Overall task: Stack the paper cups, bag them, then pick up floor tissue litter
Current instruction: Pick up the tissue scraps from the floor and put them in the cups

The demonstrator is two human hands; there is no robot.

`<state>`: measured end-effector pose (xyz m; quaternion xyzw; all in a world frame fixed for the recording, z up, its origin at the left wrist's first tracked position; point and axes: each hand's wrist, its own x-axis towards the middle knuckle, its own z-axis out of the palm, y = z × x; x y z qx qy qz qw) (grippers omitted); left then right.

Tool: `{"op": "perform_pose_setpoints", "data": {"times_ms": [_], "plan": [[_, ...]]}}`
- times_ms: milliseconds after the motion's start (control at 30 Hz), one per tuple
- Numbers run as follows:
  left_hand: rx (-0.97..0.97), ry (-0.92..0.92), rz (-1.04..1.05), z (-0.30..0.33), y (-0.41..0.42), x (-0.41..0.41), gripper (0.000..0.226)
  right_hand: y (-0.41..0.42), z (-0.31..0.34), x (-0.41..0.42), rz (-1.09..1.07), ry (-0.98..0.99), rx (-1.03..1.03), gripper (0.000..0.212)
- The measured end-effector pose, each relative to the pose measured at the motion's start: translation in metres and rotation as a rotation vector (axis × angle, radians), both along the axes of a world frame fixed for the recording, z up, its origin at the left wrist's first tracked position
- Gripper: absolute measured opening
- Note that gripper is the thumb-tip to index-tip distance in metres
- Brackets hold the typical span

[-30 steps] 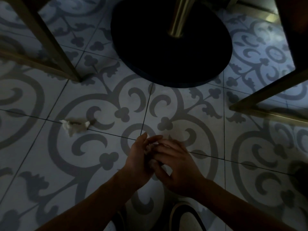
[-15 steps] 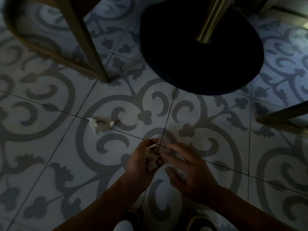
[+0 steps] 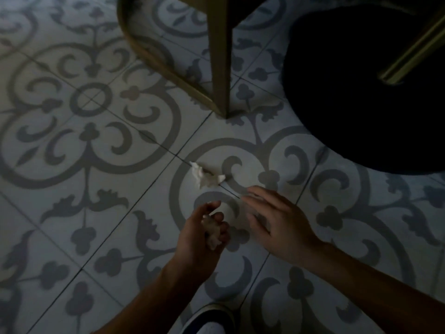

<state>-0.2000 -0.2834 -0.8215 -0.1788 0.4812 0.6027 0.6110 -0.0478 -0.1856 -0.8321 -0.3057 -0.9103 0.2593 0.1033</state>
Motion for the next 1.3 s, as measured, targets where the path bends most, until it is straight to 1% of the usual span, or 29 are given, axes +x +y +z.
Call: {"op": "perform_pose_setpoints", "data": {"times_ms": [100, 133, 233, 300, 367, 400, 467, 533, 567, 667, 733, 800, 833, 900, 967, 1000, 1067, 1133, 1200, 1300], "plan": [[0.012, -0.013, 0.063, 0.002, -0.007, -0.013, 0.009, 0.009, 0.000, -0.027, 0.101, -0.032, 0.000, 0.044], [0.019, -0.018, 0.084, 0.002, -0.010, -0.017, 0.011, 0.012, 0.001, -0.037, 0.138, -0.054, 0.003, 0.047], [0.007, -0.034, 0.137, 0.003, -0.018, -0.025, 0.010, 0.021, 0.002, -0.067, 0.237, -0.095, 0.032, 0.061], [-0.002, -0.050, 0.169, 0.002, -0.023, -0.031, 0.012, 0.026, 0.004, -0.090, 0.268, -0.119, 0.076, 0.069], [0.002, -0.049, 0.190, 0.002, -0.027, -0.037, 0.010, 0.030, 0.005, -0.111, 0.289, -0.153, 0.121, 0.072], [0.010, -0.040, 0.200, 0.003, -0.028, -0.040, 0.013, 0.031, 0.005, -0.120, 0.302, -0.190, 0.139, 0.073], [0.022, -0.034, 0.221, 0.003, -0.030, -0.045, 0.021, 0.031, 0.001, -0.132, 0.346, -0.328, 0.137, 0.070], [0.033, -0.044, 0.239, 0.004, -0.030, -0.048, 0.023, 0.029, -0.005, -0.138, 0.401, -0.465, 0.120, 0.059], [0.035, -0.052, 0.245, 0.003, -0.030, -0.049, 0.023, 0.028, -0.009, -0.139, 0.406, -0.485, 0.116, 0.054], [0.002, -0.079, 0.274, 0.007, -0.035, -0.051, 0.021, 0.020, -0.015, -0.134, 0.380, -0.447, 0.058, 0.035], [-0.034, -0.104, 0.290, 0.015, -0.043, -0.052, 0.011, 0.016, -0.012, -0.126, 0.322, -0.440, -0.067, 0.024], [-0.093, -0.126, 0.313, 0.035, -0.059, -0.054, 0.007, 0.008, -0.003, -0.113, 0.212, -0.433, -0.295, 0.024], [-0.086, -0.122, 0.321, 0.045, -0.065, -0.054, 0.009, 0.006, 0.001, -0.106, 0.148, -0.411, -0.392, 0.025], [-0.108, -0.136, 0.342, 0.073, -0.082, -0.056, 0.018, -0.006, 0.020, -0.095, 0.088, -0.399, -0.551, 0.024], [-0.125, -0.160, 0.348, 0.105, -0.102, -0.055, 0.011, -0.022, 0.052, -0.090, 0.055, -0.407, -0.708, 0.021], [-0.143, -0.169, 0.346, 0.122, -0.112, -0.052, 0.012, -0.029, 0.070, -0.088, 0.037, -0.414, -0.787, 0.022], [-0.188, -0.196, 0.343, 0.155, -0.130, -0.048, 0.021, -0.044, 0.106, -0.085, -0.030, -0.426, -0.954, 0.027], [-0.209, -0.214, 0.338, 0.188, -0.142, -0.047, 0.021, -0.056, 0.143, -0.085, -0.123, -0.417, -1.117, 0.026], [-0.212, -0.242, 0.332, 0.221, -0.150, -0.047, 0.020, -0.066, 0.179, -0.085, -0.192, -0.380, -1.222, 0.022], [-0.220, -0.264, 0.311, 0.265, -0.154, -0.048, 0.020, -0.079, 0.227, -0.082, -0.241, -0.327, -1.261, 0.011]]}}
